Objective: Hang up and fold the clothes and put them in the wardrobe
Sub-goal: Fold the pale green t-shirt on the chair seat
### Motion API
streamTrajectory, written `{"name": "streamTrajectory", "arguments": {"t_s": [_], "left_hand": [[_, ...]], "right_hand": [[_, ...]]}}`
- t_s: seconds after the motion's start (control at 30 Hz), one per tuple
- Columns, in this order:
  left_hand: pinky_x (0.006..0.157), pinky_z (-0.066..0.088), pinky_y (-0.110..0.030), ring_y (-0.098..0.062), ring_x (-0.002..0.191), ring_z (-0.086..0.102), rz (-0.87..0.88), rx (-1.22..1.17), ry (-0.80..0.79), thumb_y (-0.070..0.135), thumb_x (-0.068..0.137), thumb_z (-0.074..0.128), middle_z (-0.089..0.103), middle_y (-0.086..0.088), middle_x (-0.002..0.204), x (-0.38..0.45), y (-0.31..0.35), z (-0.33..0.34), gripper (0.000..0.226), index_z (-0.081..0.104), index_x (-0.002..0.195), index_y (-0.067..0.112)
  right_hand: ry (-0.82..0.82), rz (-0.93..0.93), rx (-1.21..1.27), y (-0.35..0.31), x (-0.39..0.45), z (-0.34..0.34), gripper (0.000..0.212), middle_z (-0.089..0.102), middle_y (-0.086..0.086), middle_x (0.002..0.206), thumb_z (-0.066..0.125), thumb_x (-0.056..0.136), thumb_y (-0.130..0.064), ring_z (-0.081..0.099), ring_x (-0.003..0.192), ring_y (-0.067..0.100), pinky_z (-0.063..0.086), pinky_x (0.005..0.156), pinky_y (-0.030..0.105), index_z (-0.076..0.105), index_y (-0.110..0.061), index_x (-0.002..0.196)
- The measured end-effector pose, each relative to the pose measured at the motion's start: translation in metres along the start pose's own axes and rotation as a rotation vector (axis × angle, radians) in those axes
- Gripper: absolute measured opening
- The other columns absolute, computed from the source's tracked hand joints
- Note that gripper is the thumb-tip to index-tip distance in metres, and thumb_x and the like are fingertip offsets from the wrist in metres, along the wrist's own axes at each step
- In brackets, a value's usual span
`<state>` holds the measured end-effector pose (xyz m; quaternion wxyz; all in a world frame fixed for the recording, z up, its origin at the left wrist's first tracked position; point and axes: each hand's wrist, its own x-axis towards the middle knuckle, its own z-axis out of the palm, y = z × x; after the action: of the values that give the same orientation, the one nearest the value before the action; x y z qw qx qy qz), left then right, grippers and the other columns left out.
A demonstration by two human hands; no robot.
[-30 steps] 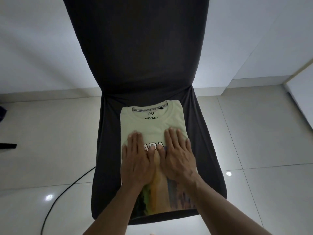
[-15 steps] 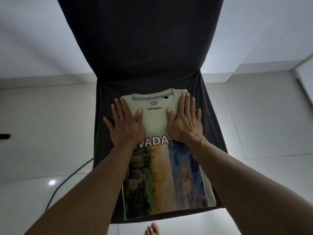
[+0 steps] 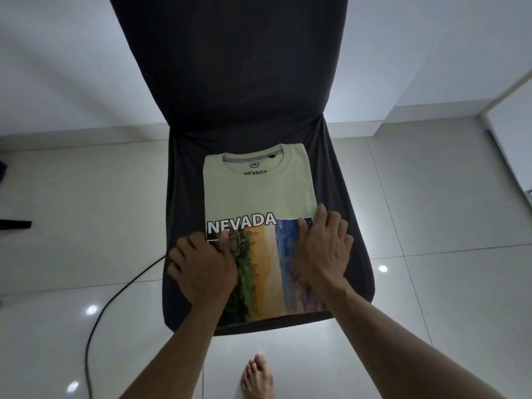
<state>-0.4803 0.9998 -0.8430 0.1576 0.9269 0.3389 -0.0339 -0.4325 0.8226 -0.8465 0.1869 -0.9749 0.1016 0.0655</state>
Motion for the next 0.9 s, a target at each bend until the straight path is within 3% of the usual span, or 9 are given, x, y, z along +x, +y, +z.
{"name": "streamTrajectory", "arguments": {"t_s": [0.1, 0.17, 0.27, 0.37, 0.47, 0.6, 0.7, 0.8, 0.9], "left_hand": [[0.11, 0.025, -0.052, -0.038, 0.133, 0.033, -0.34, -0.183, -0.182, 0.057, 0.096, 0.047, 0.042, -0.018, 0.142, 0.012, 0.027, -0.012, 0.063, 0.048, 0.133, 0.006], [0.111, 0.031, -0.051, -0.038, 0.129, 0.044, -0.441, -0.307, -0.246, 0.048, 0.094, 0.057, 0.049, -0.018, 0.14, 0.019, 0.037, -0.013, 0.065, 0.037, 0.138, 0.004], [0.09, 0.052, -0.04, -0.032, 0.106, 0.06, -0.531, -0.599, -0.338, 0.034, 0.086, 0.073, 0.058, -0.014, 0.127, 0.032, 0.036, -0.017, 0.072, 0.038, 0.138, -0.001], [0.065, 0.05, -0.025, -0.019, 0.082, 0.063, -0.345, -0.67, -0.34, 0.026, 0.085, 0.077, 0.069, -0.01, 0.106, 0.04, 0.028, -0.023, 0.033, 0.066, 0.109, 0.007], [0.07, 0.048, -0.028, -0.018, 0.082, 0.063, -0.087, -0.634, -0.22, 0.034, 0.087, 0.073, 0.067, 0.001, 0.09, 0.034, 0.029, -0.028, 0.024, 0.065, 0.097, 0.014], [0.081, 0.051, -0.039, -0.024, 0.091, 0.063, -0.042, -0.692, -0.116, 0.047, 0.098, 0.052, 0.066, -0.001, 0.094, 0.029, 0.032, -0.026, 0.036, 0.061, 0.1, 0.012], [0.084, 0.05, -0.04, -0.026, 0.097, 0.062, 0.056, -0.652, -0.06, 0.04, 0.103, 0.045, 0.066, -0.002, 0.1, 0.025, 0.034, -0.021, 0.032, 0.061, 0.111, 0.013], [0.091, 0.051, -0.049, -0.025, 0.098, 0.063, 0.135, -0.633, -0.024, 0.036, 0.102, 0.044, 0.069, -0.002, 0.105, 0.024, 0.042, -0.019, 0.032, 0.062, 0.121, 0.018], [0.088, 0.053, -0.047, -0.023, 0.094, 0.064, 0.159, -0.617, -0.028, 0.035, 0.103, 0.045, 0.07, 0.0, 0.1, 0.018, 0.056, -0.027, 0.031, 0.064, 0.122, 0.019]], "right_hand": [[-0.112, 0.249, 0.214, -0.021, 0.007, -0.017, 0.038, 0.052, 0.007, 0.128, 0.043, 0.103, -0.042, 0.048, 0.117, 0.027, 0.044, 0.092, 0.044, 0.043, -0.015, 0.13], [-0.203, 0.398, 0.304, -0.028, 0.012, -0.023, 0.036, 0.056, 0.009, 0.125, 0.05, 0.101, -0.038, 0.052, 0.115, 0.031, 0.045, 0.085, 0.042, 0.044, -0.012, 0.124], [-0.305, 0.487, 0.355, -0.026, 0.021, -0.036, 0.027, 0.063, 0.011, 0.104, 0.06, 0.094, -0.03, 0.062, 0.089, 0.031, 0.052, 0.075, 0.038, 0.055, -0.008, 0.109], [-0.345, 0.319, 0.297, -0.019, 0.027, -0.045, 0.015, 0.061, 0.005, 0.091, 0.063, 0.088, -0.024, 0.06, 0.077, 0.025, 0.053, 0.069, 0.035, 0.057, -0.012, 0.095], [-0.365, 0.187, 0.329, -0.017, 0.029, -0.045, 0.03, 0.06, 0.003, 0.094, 0.061, 0.089, -0.038, 0.062, 0.082, 0.024, 0.057, 0.075, 0.042, 0.054, -0.015, 0.106], [-0.353, 0.184, 0.532, -0.015, 0.029, -0.041, 0.039, 0.061, 0.008, 0.109, 0.043, 0.103, -0.043, 0.059, 0.08, 0.016, 0.048, 0.06, 0.031, 0.051, -0.009, 0.12], [-0.285, 0.039, 0.566, -0.017, 0.02, -0.034, 0.023, 0.063, 0.002, 0.096, 0.042, 0.106, -0.036, 0.064, 0.075, 0.017, 0.057, 0.059, 0.038, 0.048, -0.014, 0.11], [-0.179, -0.045, 0.577, -0.027, 0.014, -0.028, 0.012, 0.06, -0.012, 0.083, 0.047, 0.105, -0.03, 0.061, 0.07, 0.009, 0.048, 0.052, 0.024, 0.054, -0.02, 0.103], [-0.107, -0.079, 0.555, -0.034, 0.006, -0.03, 0.019, 0.066, -0.009, 0.081, 0.044, 0.105, -0.025, 0.062, 0.068, 0.01, 0.053, 0.057, 0.036, 0.062, -0.027, 0.109]]}}
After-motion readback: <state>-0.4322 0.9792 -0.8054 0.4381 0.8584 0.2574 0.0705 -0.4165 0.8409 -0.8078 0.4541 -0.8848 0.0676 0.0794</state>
